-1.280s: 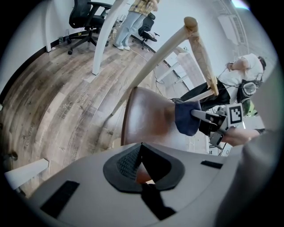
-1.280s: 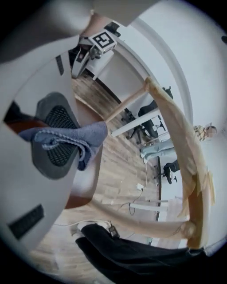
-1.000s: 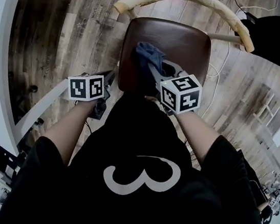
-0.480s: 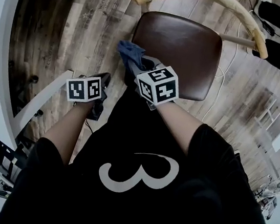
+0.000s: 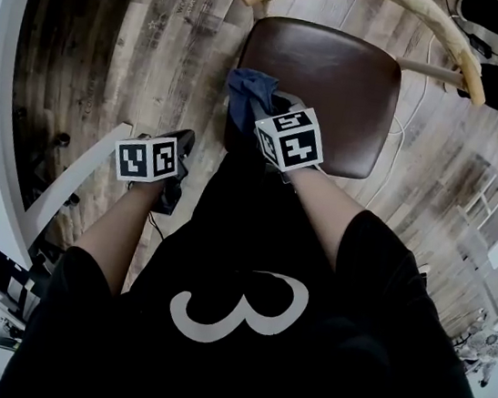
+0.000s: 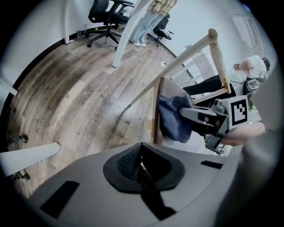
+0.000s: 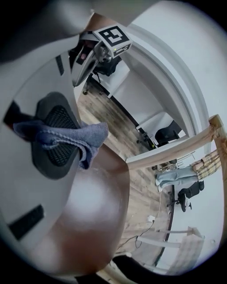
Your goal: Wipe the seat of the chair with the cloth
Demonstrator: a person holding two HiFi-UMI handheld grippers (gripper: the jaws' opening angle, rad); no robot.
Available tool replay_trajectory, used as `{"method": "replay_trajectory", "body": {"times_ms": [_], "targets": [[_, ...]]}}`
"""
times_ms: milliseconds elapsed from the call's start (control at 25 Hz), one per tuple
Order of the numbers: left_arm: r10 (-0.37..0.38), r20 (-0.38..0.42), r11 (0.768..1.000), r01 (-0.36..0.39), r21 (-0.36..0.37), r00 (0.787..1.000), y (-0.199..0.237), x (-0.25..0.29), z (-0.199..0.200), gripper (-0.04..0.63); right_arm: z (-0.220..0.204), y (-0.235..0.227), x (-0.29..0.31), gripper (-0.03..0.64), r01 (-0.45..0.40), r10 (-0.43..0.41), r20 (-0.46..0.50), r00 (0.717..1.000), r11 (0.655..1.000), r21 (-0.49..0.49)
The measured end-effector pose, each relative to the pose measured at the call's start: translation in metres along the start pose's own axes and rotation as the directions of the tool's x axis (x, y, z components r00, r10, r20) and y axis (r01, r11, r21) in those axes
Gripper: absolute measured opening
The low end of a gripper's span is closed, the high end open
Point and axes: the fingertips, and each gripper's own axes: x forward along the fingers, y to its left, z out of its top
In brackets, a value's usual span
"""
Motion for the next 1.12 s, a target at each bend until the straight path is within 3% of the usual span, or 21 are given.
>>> {"method": "replay_trajectory", "body": {"times_ms": [320, 640, 880, 1120], "targets": [[0.002, -0.021, 0.999, -0.001, 0.033, 1.000, -0.006, 0.005, 0.001, 0.012, -0.005, -0.023, 0.001, 0.055, 0.079, -0.079, -0.013, 0.997, 0.996, -0.038], [-0.011, -0.039, 0.997, 0.014, 0.076, 0.999, -0.021, 0.014, 0.009, 0.012, -0.021, -0.073, -0.032, 0.055, 0.204, -0.204, -0.012, 0.979, 0.979, -0.014], [-0.022, -0.048, 0.994, 0.027, 0.104, 0.999, -0.034, 0.021, 0.016, 0.012, -0.045, -0.126, -0.069, 0.055, 0.314, -0.314, -0.014, 0.949, 0.948, 0.050], [-0.023, -0.052, 0.994, 0.028, 0.103, 0.998, -0.037, 0.023, 0.017, 0.012, -0.081, -0.169, -0.111, 0.055, 0.426, -0.424, -0.046, 0.904, 0.905, 0.017]]}}
